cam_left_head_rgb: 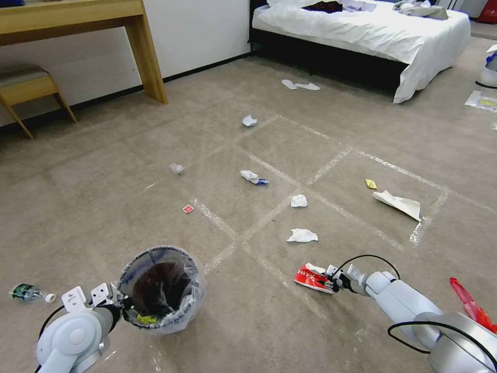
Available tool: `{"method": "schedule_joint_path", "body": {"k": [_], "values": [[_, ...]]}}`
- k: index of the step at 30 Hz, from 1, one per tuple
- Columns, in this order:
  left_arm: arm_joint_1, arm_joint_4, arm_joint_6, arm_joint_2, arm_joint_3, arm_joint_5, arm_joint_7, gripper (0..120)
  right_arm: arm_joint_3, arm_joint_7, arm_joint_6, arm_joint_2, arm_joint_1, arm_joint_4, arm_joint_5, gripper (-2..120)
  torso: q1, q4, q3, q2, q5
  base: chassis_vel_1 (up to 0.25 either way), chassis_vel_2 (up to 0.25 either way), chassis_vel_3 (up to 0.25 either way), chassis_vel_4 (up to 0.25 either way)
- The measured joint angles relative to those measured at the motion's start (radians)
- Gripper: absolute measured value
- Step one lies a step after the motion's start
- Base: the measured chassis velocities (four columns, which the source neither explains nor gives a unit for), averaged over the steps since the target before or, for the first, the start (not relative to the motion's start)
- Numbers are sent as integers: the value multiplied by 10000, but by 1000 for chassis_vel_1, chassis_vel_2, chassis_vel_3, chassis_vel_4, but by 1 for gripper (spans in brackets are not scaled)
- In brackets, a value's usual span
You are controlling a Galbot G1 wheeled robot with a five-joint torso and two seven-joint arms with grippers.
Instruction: Pick up the trash bin and place the garbage on the floor into it.
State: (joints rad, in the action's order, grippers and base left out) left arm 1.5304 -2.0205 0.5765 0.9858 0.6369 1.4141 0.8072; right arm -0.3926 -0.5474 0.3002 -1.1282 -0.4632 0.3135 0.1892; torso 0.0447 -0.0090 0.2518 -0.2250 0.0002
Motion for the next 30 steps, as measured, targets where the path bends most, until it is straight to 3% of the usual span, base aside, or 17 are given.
{"method": "schedule_joint_path", "body": {"k": [4, 6, 23, 30], "values": [[-18, 4, -19, -18, -2, -27, -24, 0, -57, 87, 17, -2, 3, 30, 38, 10, 0, 0, 0, 0, 1, 0, 0, 0, 0], [-27, 31, -50, -26, -26, -89, -62, 0, -108, 139, 38, -4, 12, 32, 123, 0, 0, -1, 0, 0, 1, 0, 0, 0, 0], [-228, 145, -88, -284, -78, 58, -158, 0, 57, -102, 225, -48, 19, 90, 520, 0, 0, 0, 0, 0, 2, 0, 0, 0, 0], [-270, 132, -67, -340, -86, 185, -132, 0, 621, -284, 635, 444, -35, 977, 1227, 0, 0, 1, 0, 1, 2, 0, 0, 0, 0]]}}
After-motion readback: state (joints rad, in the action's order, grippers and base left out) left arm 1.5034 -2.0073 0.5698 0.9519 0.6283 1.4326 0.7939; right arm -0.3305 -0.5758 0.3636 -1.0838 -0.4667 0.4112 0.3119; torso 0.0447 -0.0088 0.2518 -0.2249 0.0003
